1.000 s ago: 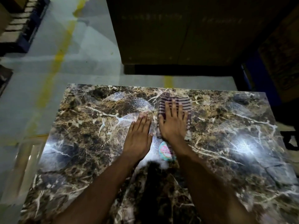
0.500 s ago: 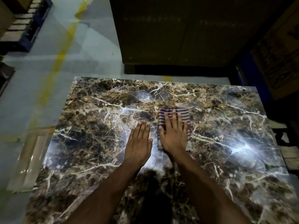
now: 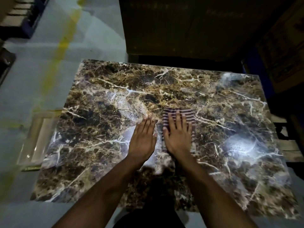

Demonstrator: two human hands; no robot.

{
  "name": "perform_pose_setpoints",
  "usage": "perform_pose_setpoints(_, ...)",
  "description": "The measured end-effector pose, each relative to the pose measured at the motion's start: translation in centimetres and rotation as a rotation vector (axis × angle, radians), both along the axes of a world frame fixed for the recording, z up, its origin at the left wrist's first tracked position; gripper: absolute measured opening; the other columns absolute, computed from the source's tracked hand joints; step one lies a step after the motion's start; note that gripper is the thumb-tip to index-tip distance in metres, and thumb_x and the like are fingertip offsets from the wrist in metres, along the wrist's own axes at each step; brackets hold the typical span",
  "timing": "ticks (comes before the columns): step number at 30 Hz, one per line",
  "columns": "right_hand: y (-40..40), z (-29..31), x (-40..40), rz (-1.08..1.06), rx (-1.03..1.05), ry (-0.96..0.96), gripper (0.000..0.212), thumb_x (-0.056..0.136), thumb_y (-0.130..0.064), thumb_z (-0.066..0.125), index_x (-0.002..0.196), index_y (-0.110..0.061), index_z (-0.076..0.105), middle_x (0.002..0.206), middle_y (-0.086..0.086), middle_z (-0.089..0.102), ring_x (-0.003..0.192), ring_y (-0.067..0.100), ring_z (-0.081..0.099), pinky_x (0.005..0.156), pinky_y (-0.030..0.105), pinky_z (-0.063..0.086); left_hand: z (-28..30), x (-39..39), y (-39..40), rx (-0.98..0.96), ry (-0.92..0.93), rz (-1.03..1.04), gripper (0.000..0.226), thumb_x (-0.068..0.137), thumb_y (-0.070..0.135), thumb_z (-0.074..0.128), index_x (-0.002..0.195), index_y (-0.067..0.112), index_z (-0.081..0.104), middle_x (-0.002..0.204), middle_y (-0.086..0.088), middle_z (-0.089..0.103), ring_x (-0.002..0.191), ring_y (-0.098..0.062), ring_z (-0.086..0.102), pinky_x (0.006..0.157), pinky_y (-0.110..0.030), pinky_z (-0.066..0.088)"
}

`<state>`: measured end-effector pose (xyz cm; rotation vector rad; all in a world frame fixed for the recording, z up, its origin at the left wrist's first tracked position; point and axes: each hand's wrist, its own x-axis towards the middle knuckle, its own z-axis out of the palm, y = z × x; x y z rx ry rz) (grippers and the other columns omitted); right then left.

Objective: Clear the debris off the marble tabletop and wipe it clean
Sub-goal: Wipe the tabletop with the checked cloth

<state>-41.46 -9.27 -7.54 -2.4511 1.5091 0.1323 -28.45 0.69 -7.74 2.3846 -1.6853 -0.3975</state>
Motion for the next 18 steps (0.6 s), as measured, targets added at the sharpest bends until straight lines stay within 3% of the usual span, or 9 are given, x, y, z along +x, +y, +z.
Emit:
perform_pose_setpoints(5, -1.4, -0.3, 1.3, 0.079, -0.015, -0.021, 0.064, 0.105, -0.059, 0.016, 0.164, -0.036, 0.004, 0.172, -0.001, -0.003, 0.159, 0.025, -0.003, 0.127, 0.051, -0.002, -0.5, -0.5, 1.4, 0.002, -0.018, -0.021, 0.06, 0.107, 0.037, 0.03, 0.161, 0.016, 0.016, 0.169, -0.003, 0.012, 0.156, -0.02, 0.003, 0.123, -0.035, -0.001)
perform_pose_setpoints(8, -1.2, -0.5, -1.7, -0.046, -0.023, -0.018, 0.065, 0.104, -0.058, 0.017, 0.164, -0.035, 0.006, 0.173, 0.0, 0.0, 0.159, 0.026, -0.002, 0.127, 0.052, 0.001, -0.6, -1.0, 2.8, 0.004, -0.02, -0.031, 0.06, 0.106, 0.038, 0.033, 0.16, 0.016, 0.019, 0.169, -0.003, 0.014, 0.156, -0.02, 0.007, 0.123, -0.035, 0.001)
perform_pose_setpoints(11, 4.0, -0.2, -3.9, -0.122, -0.028, -0.018, 0.069, 0.1, -0.059, 0.013, 0.164, -0.033, 0.008, 0.173, 0.0, -0.003, 0.159, 0.027, -0.002, 0.126, 0.054, 0.002, -0.5, -1.6, 4.7, 0.02, -0.012, -0.05, 0.06, 0.106, 0.038, 0.035, 0.16, 0.016, 0.021, 0.169, -0.004, 0.015, 0.156, -0.021, 0.008, 0.125, -0.038, 0.005)
perform_pose_setpoints(14, 8.2, -0.5, -3.0, -0.038, -0.005, -0.029, 0.068, 0.1, -0.058, 0.016, 0.163, -0.034, 0.009, 0.172, 0.001, -0.003, 0.159, 0.027, -0.003, 0.126, 0.053, -0.002, -0.3, -2.4, 6.2, 0.013, -0.015, -0.038, 0.06, 0.104, 0.037, 0.038, 0.158, 0.015, 0.026, 0.167, -0.006, 0.022, 0.155, -0.022, 0.014, 0.124, -0.038, 0.007)
perform_pose_setpoints(18, 4.7, -0.3, -2.7, 0.046, 0.005, -0.023, 0.066, 0.102, -0.059, 0.015, 0.163, -0.036, 0.008, 0.173, -0.001, -0.002, 0.159, 0.025, -0.002, 0.126, 0.053, 0.0, -0.2, -3.2, 7.2, 0.004, -0.019, -0.051, 0.06, 0.106, 0.038, 0.035, 0.16, 0.015, 0.023, 0.168, -0.005, 0.017, 0.155, -0.023, 0.011, 0.124, -0.036, 0.0)
